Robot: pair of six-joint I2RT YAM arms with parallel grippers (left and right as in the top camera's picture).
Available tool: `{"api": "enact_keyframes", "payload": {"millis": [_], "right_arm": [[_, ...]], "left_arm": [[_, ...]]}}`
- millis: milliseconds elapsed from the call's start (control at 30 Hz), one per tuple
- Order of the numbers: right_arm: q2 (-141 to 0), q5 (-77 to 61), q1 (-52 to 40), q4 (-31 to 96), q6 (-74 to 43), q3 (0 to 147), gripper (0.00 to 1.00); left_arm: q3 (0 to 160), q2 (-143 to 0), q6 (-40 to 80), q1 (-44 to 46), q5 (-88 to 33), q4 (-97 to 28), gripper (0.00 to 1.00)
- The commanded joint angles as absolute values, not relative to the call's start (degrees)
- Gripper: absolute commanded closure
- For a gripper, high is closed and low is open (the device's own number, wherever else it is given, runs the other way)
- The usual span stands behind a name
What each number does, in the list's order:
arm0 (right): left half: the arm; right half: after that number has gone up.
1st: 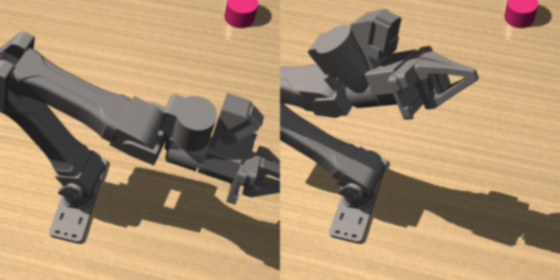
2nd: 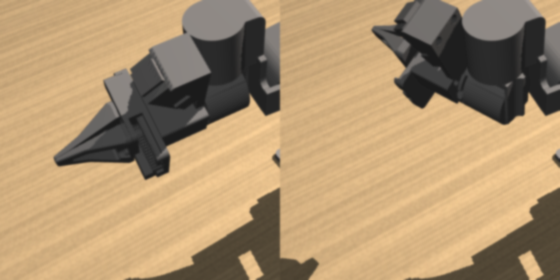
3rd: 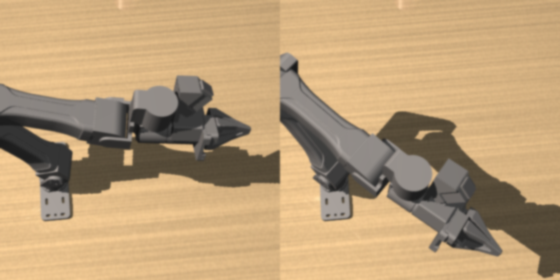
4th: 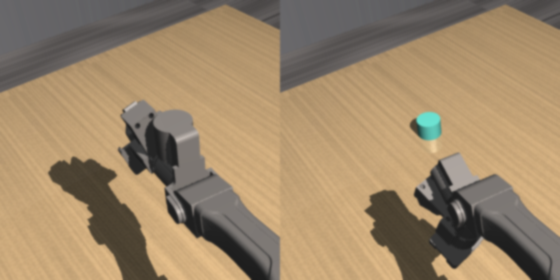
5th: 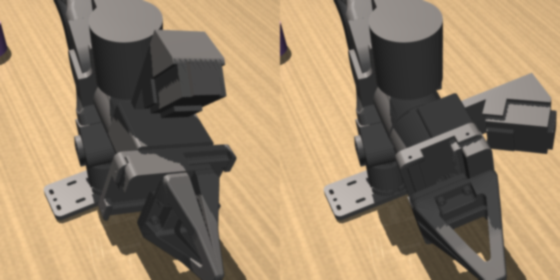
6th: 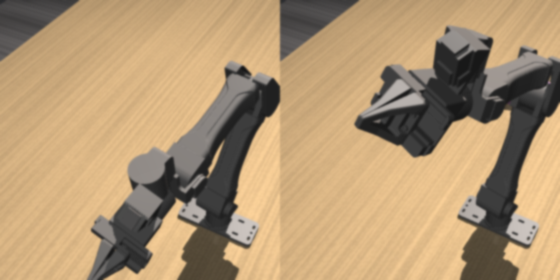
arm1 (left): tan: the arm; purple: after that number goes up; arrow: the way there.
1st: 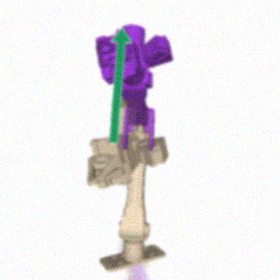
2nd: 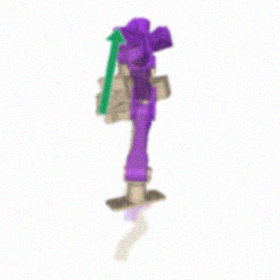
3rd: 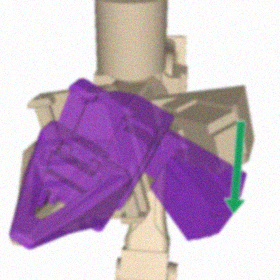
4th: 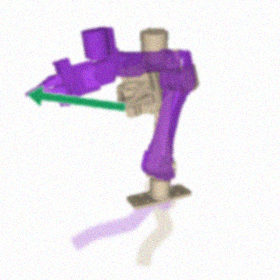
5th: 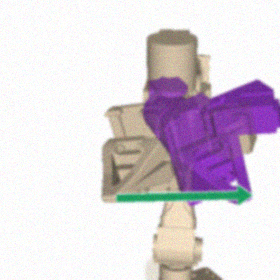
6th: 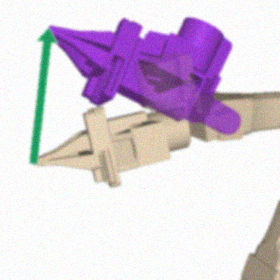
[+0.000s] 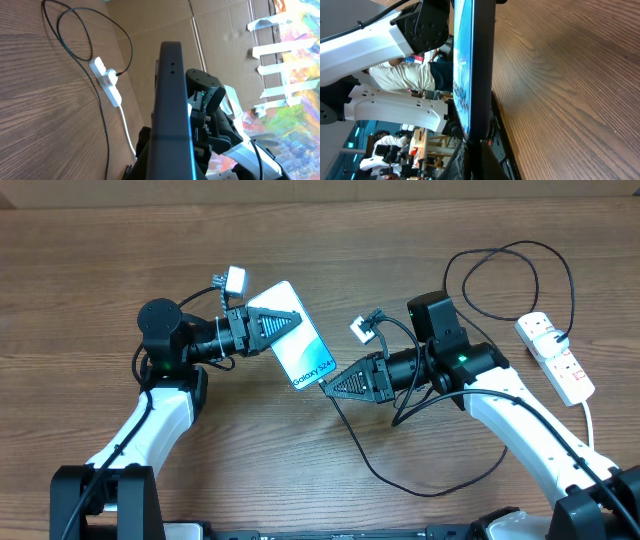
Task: Plug charger to phone and switch on socket
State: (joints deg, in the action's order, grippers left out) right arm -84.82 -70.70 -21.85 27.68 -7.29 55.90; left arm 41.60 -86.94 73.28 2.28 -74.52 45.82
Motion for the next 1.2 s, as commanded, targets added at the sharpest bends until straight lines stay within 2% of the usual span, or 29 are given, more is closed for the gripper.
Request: {"api": "enact_keyframes", "payload": {"millis": [0, 1167], "right_arm": [[-84.7, -72.1, -22.1, 27.2, -7.1, 55.9, 0.96], [-84.7, -72.1, -22.1, 27.0, -7.1, 55.9, 0.96]], "left_arm": [[43.0, -86.9, 71.9, 2.7, -74.5, 46.3, 0.96], [43.0, -86.9, 70.2, 2.7, -73.5, 43.3, 0.96]]}}
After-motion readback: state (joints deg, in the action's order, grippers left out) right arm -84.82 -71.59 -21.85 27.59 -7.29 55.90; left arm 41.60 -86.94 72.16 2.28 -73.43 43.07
